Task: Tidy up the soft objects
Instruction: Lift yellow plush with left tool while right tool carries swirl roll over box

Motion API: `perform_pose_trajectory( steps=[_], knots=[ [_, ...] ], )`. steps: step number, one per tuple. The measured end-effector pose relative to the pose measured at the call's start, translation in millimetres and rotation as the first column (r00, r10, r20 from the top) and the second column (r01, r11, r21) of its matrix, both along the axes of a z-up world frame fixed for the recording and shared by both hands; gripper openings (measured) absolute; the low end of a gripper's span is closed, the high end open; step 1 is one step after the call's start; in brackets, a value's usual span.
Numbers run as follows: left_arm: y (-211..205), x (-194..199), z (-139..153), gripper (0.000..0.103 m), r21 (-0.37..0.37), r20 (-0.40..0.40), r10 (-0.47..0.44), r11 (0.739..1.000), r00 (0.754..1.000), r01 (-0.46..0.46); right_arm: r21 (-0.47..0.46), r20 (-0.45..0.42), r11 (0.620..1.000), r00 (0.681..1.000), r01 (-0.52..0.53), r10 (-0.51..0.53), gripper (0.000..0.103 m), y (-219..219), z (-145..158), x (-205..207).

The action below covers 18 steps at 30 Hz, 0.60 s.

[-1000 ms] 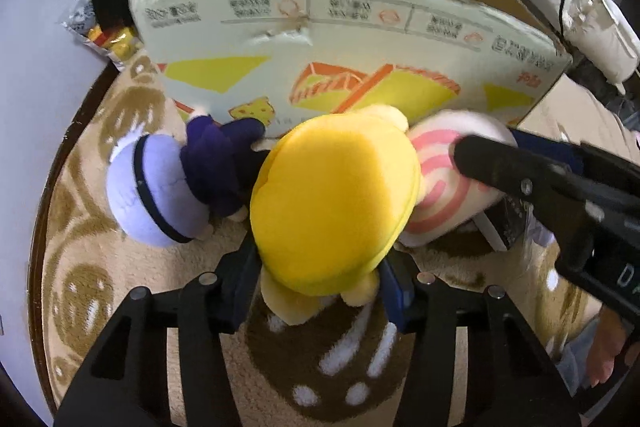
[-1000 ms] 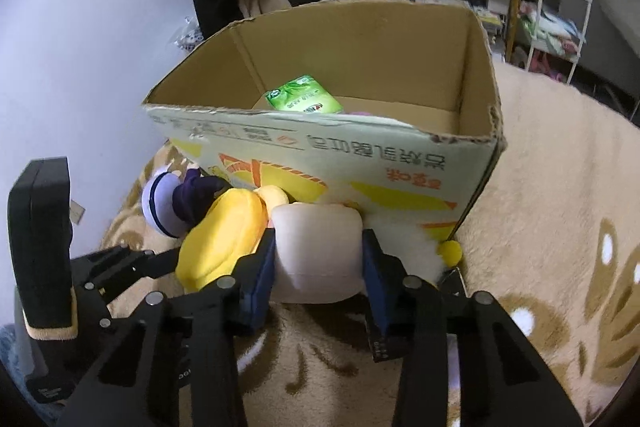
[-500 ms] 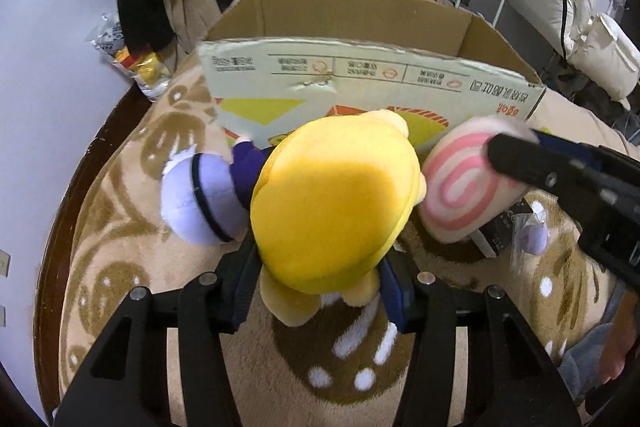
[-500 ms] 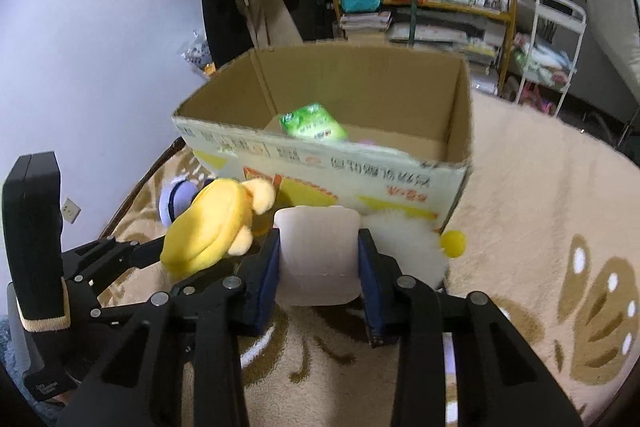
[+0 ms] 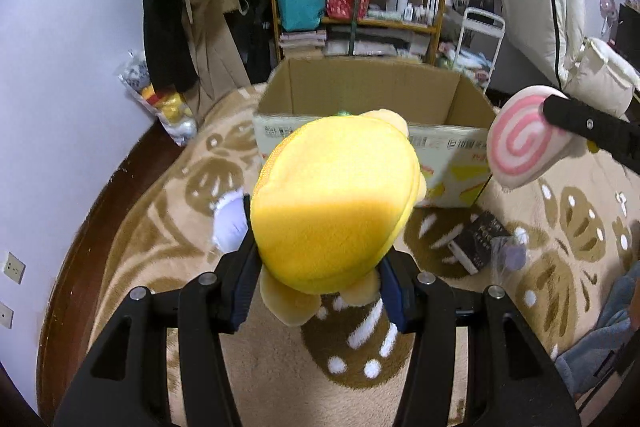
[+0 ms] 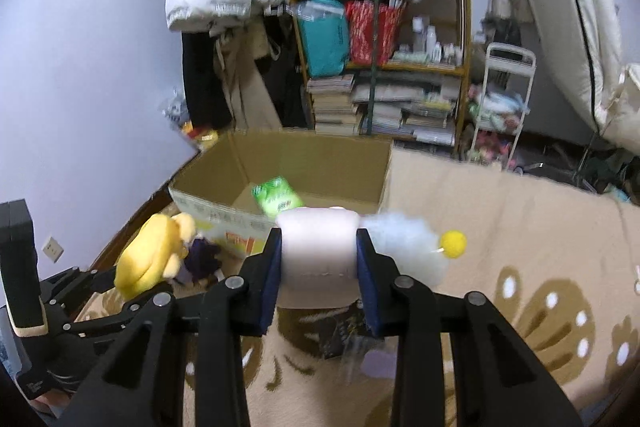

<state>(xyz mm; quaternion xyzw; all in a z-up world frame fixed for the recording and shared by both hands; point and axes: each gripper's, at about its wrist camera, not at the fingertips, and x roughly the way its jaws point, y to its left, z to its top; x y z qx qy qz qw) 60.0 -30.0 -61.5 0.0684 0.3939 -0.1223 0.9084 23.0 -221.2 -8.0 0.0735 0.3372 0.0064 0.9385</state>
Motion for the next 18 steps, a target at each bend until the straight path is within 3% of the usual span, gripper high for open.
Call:
perform_pose_trajectory(
  steps=[12,18],
  knots=[
    [-0.6,5.0,39.0,0.053,0.014,0.137,-0.013,1.0,0.99,0.011,-0.011,0.116,0.999,0.993,0.038,-0.037,0.036,-11.3,36.9,-1.8],
    [-8.1,23.0,49.0,0.053,-0.001,0.148,-0.031,1.0,0.989,0.031,-0.002,0.151,0.999,0.987,0.053,-0.052,0.036,-15.1,42.9,10.4]
  ],
)
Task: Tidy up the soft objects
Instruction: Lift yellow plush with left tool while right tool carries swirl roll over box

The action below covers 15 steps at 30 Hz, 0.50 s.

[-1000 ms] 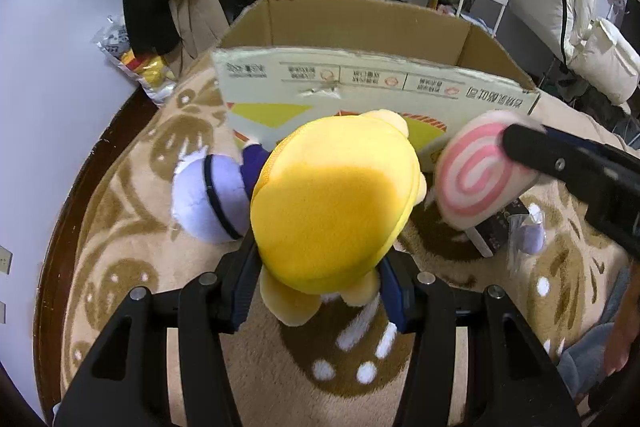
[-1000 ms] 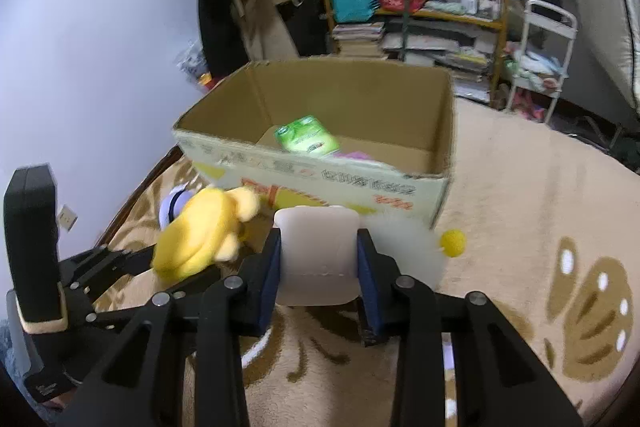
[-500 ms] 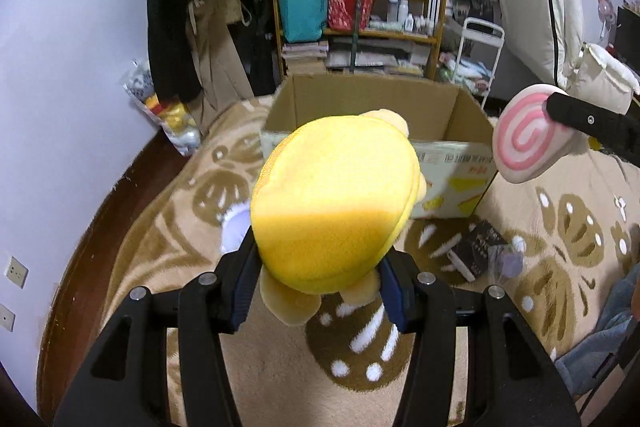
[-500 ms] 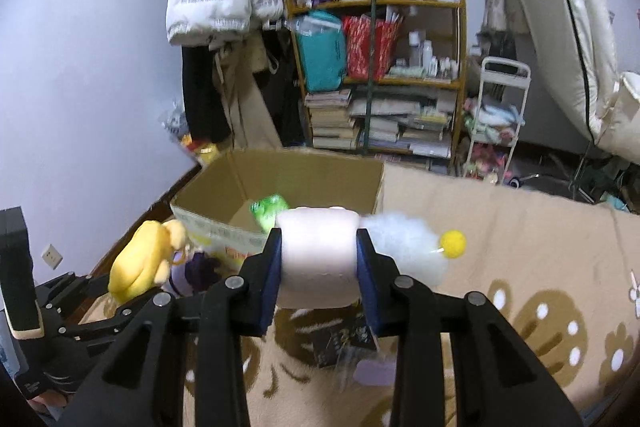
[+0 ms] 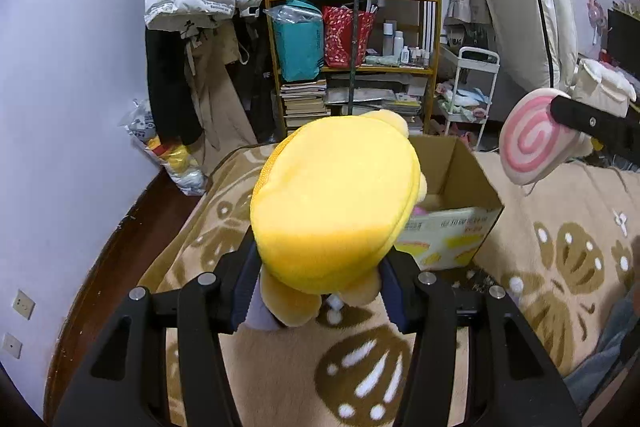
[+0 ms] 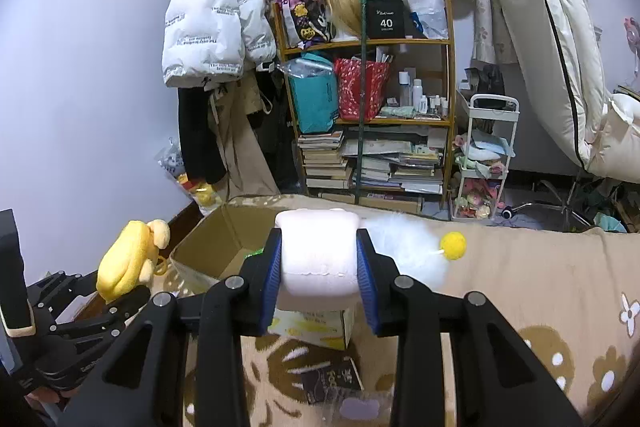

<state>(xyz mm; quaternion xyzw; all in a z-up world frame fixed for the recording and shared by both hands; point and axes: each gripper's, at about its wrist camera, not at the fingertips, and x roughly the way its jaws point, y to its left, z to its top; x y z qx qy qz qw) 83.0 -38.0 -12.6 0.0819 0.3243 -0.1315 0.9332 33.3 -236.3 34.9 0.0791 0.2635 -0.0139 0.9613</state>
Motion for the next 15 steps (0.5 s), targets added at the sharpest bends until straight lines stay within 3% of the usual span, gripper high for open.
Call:
perform_pose_trajectory(
  steps=[9,12,15],
  knots=[
    [-11.7,30.3,24.5,0.053,0.023,0.062,-0.032,0.999,0.998,0.03,0.007,0.062,1.0,0.998,0.03,-0.03,0.036,-5.0,1.6,14.1],
    [-18.1,38.8,26.1,0.054,0.056,0.079,-0.044,0.998,0.996,0.04,0.045,0.072,0.999,0.997,0.02,-0.023,0.036,-9.8,-0.9,20.8],
    [-25.6,44.4,24.1,0.054,0.095,0.09,-0.07,0.994,0.994,0.061,0.024,0.08,0.999,0.996,0.021,-0.023,0.037,-11.5,-2.8,24.7]
  ],
)
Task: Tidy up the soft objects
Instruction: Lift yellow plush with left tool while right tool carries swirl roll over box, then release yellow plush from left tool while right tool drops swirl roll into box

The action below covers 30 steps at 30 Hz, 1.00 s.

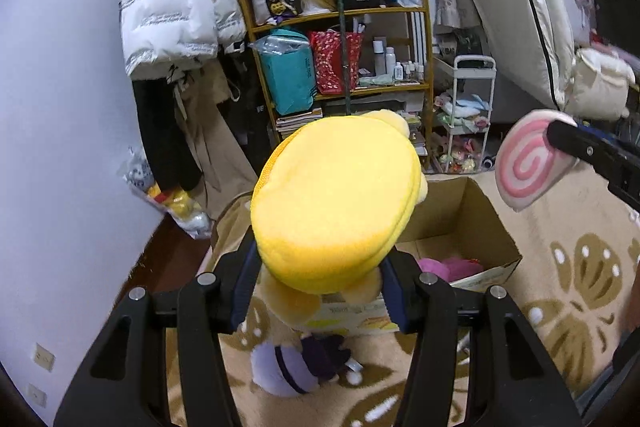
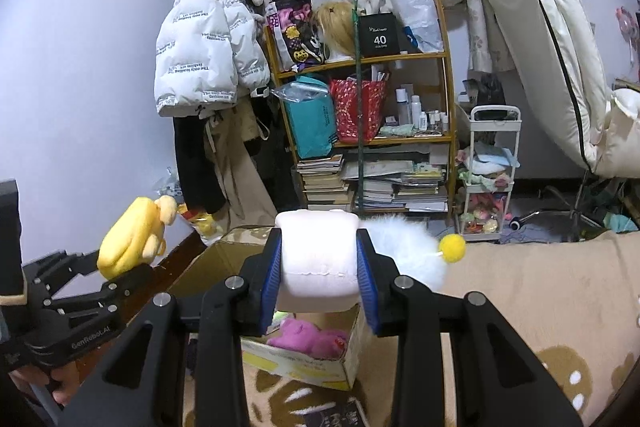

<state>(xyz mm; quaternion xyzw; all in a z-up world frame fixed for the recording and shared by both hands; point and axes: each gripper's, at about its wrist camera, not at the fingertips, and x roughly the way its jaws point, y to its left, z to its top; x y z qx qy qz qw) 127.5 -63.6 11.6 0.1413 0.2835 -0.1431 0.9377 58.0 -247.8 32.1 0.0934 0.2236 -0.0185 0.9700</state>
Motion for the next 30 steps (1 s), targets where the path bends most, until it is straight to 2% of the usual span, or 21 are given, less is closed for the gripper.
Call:
perform_pose_trajectory(
  steps=[5,18,30],
  knots=[
    [-6.9,9.5,-8.5,0.054,0.023,-0.008,-0.008,1.0,1.0,0.008,-0.015,-0.001,1.0,1.0,-0.019,0.019,0.037,0.1,-5.3,14.8],
    [-6.2,33.0,-42.9,0.055,0.008,-0.097,0.002,1.0,0.995,-0.001,-0.045,-0.072,0.996,0.995,-0.079,0.076,0.037,12.2,-36.5,36.9],
    [-16.6,35.8,-61.9,0.056,-0.005,-0.144,0.025,1.0,0.989,-0.026,-0.011,-0.12,0.995,0.988,-0.104,0.102,0.037,9.8,-57.4,46.1]
  ],
)
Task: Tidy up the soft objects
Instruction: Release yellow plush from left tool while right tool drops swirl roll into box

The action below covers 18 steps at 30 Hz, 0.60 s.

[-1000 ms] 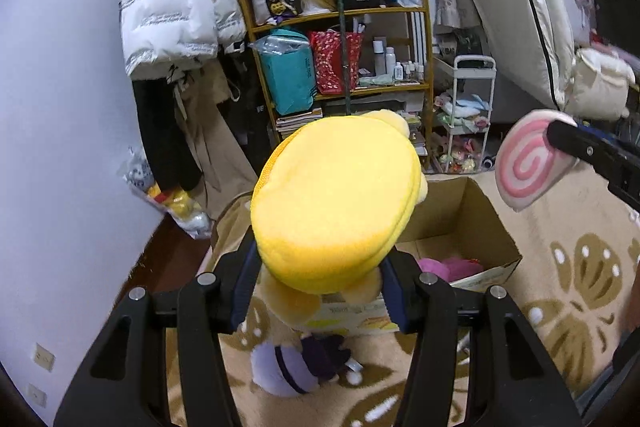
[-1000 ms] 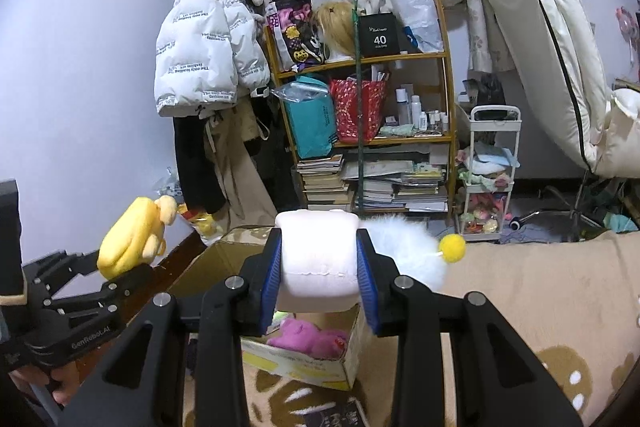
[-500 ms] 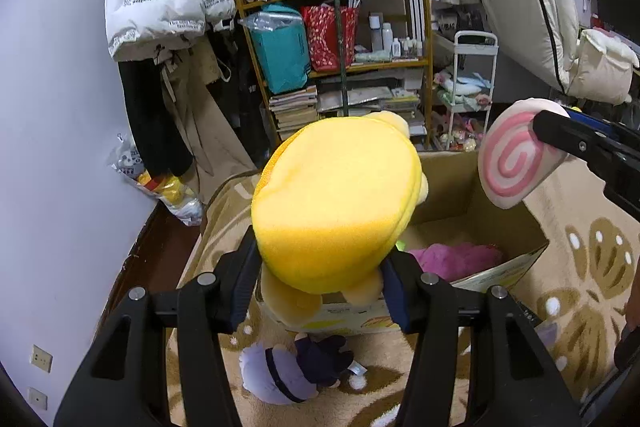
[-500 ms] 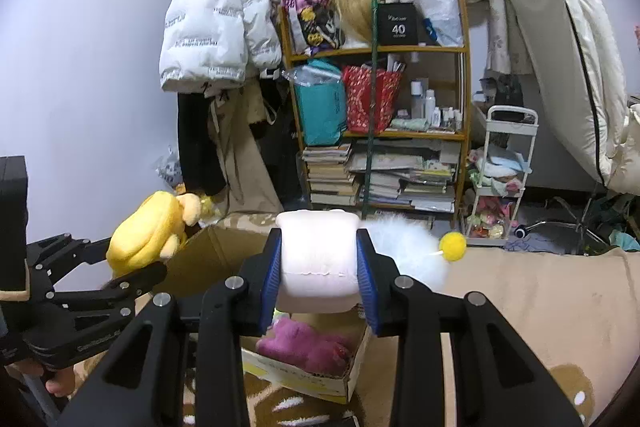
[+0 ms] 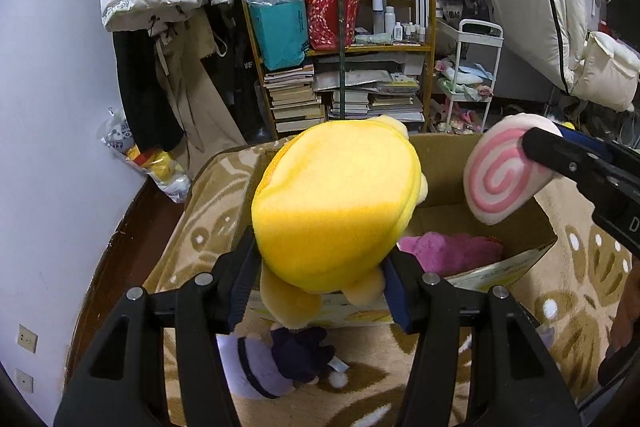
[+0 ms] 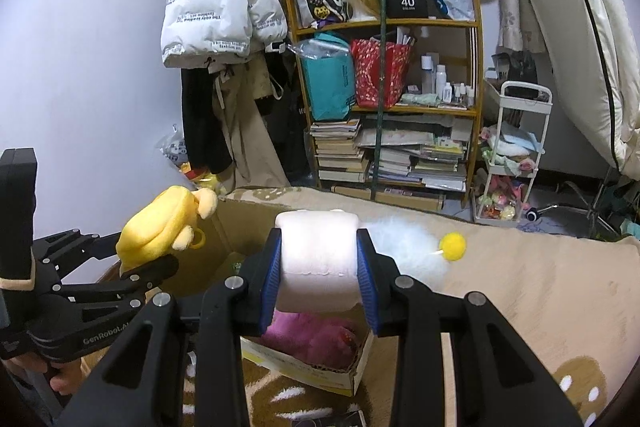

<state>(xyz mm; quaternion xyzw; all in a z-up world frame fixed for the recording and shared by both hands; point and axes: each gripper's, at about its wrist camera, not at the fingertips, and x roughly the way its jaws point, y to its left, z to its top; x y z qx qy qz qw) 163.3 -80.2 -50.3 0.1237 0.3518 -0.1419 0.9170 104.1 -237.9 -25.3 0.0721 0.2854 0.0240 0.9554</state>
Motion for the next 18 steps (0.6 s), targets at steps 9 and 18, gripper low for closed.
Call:
perform_pose_trajectory(
  steps=[9,18],
  knots=[
    [-12.6,-6.8,-12.1,0.057,0.016,-0.019,-0.029,0.999,0.999,0.029,-0.01,-0.027,1.0,1.0,-0.014,0.014,0.038,5.7,-7.8,1.2],
    [-3.6,-3.1,-6.1,0.071,0.001,-0.005,0.004,1.0,1.0,-0.004,-0.008,-0.054,0.999,0.998,-0.039,0.038,0.04,11.3,-14.6,2.6]
  ],
)
